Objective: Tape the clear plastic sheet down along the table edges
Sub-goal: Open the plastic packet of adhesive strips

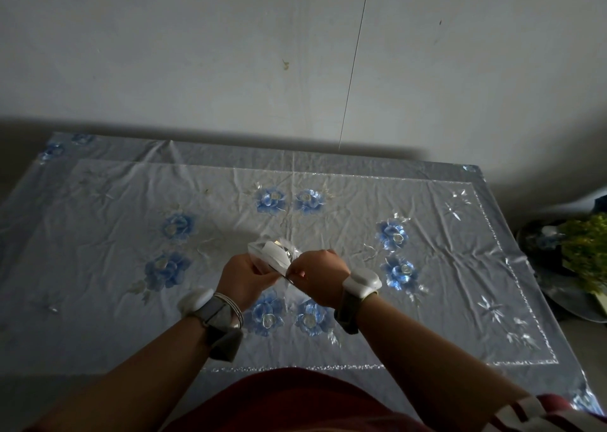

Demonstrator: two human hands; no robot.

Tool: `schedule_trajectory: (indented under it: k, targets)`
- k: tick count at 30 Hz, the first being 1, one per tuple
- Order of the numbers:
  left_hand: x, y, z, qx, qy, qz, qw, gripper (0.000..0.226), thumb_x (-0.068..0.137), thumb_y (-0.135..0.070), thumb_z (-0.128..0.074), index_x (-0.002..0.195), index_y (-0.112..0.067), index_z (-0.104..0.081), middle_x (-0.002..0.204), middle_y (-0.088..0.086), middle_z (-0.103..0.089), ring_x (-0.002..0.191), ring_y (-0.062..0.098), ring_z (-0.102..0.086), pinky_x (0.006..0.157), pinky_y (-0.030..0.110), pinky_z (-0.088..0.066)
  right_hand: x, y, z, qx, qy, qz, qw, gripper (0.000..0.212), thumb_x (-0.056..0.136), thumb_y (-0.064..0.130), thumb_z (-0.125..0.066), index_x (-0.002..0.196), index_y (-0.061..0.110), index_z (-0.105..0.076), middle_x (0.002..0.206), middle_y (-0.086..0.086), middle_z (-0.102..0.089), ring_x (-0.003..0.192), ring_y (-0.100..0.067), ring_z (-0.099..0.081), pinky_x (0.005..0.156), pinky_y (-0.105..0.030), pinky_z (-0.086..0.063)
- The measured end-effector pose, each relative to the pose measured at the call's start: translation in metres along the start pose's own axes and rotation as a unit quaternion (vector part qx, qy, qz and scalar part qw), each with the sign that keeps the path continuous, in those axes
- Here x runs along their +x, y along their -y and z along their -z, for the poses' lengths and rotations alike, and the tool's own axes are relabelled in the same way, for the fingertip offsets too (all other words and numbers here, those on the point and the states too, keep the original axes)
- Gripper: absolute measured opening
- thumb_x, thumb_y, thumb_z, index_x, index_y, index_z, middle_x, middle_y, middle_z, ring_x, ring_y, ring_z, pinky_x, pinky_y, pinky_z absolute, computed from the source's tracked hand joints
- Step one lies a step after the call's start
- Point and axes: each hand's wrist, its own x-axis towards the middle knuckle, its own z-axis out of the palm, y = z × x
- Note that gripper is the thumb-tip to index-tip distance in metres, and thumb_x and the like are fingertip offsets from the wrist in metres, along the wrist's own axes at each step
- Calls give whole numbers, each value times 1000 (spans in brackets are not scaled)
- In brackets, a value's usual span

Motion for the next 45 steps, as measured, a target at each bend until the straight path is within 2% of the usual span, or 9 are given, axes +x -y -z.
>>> schedule_trajectory:
  k: [3, 5, 14, 18, 28, 33, 37, 41, 45]
  targets:
    - [0, -4, 0, 19, 11, -12, 1000, 11, 66, -10, -80, 60, -9, -70, 50, -9, -61, 44, -5, -53, 54, 16, -44, 0, 1, -6, -1, -29, -9, 1000, 27, 91, 30, -43, 99, 25, -68, 102, 1, -68, 96, -22, -61, 93, -36, -36]
    - [1, -6, 0, 42, 14, -20, 999, 15, 67, -10, -78, 57, -10, -66, 52, -2, -59, 50, 7, -53, 59, 24, -44, 2, 1, -10, 6, -51, -24, 998, 26, 90, 29, -43, 96, 23, -68, 100, -1, -68, 94, -24, -61, 90, -35, -35]
    - [7, -10, 1, 50, 8, 4, 999, 11, 71, -11, -75, 64, -4, -71, 59, 9, -65, 53, 13, -54, 57, 21, -42, 2, -2, -6, 27, -88, -14, 996, 24, 90, 30, -45, 95, 22, -67, 94, -1, -66, 90, -23, -60, 86, -33, -36]
    - [11, -13, 3, 29, -6, 32, 999, 13, 69, -9, -75, 58, -7, -68, 56, 5, -62, 51, 10, -54, 57, 21, -41, 3, -4, 3, 28, -44, -2, 999, 26, 92, 32, -45, 97, 21, -69, 97, -4, -67, 89, -25, -62, 87, -36, -45]
    - [6, -15, -2, 14, -38, 48, 998, 14, 64, -8, -76, 54, -4, -67, 46, -3, -59, 48, 9, -52, 55, 20, -41, 6, 3, 8, -77, -16, 9, 997, 29, 92, 35, -45, 107, 24, -66, 107, -1, -68, 98, -23, -62, 95, -38, -39]
    - [5, -16, -4, 11, -38, 50, 998, 9, 68, -10, -76, 66, -3, -70, 60, 8, -65, 58, 16, -59, 63, 23, -44, 5, 10, 7, -121, -24, 23, 992, 28, 92, 24, -42, 103, 19, -67, 102, -1, -68, 91, -22, -63, 94, -38, -39]
    - [6, -14, -5, 0, -40, 60, 997, 11, 68, -7, -76, 60, -8, -68, 56, 5, -64, 59, 18, -61, 58, 22, -45, 4, 10, 5, -138, -35, 29, 989, 27, 94, 21, -41, 103, 17, -66, 100, -1, -68, 90, -23, -63, 94, -41, -41]
    - [6, -15, -6, -4, -39, 63, 997, 8, 68, -8, -76, 70, -2, -71, 65, 12, -68, 65, 22, -64, 70, 29, -51, 3, 10, 4, -133, -73, 27, 988, 28, 92, 20, -40, 94, 16, -67, 93, -1, -68, 83, -23, -62, 90, -39, -41]
    - [9, -16, -5, 0, -43, 54, 998, 16, 67, -9, -77, 55, -7, -66, 54, 5, -63, 55, 18, -59, 64, 27, -46, 2, 8, -4, -94, -123, 14, 988, 25, 90, 20, -41, 87, 15, -65, 87, -2, -67, 81, -25, -61, 84, -35, -39]
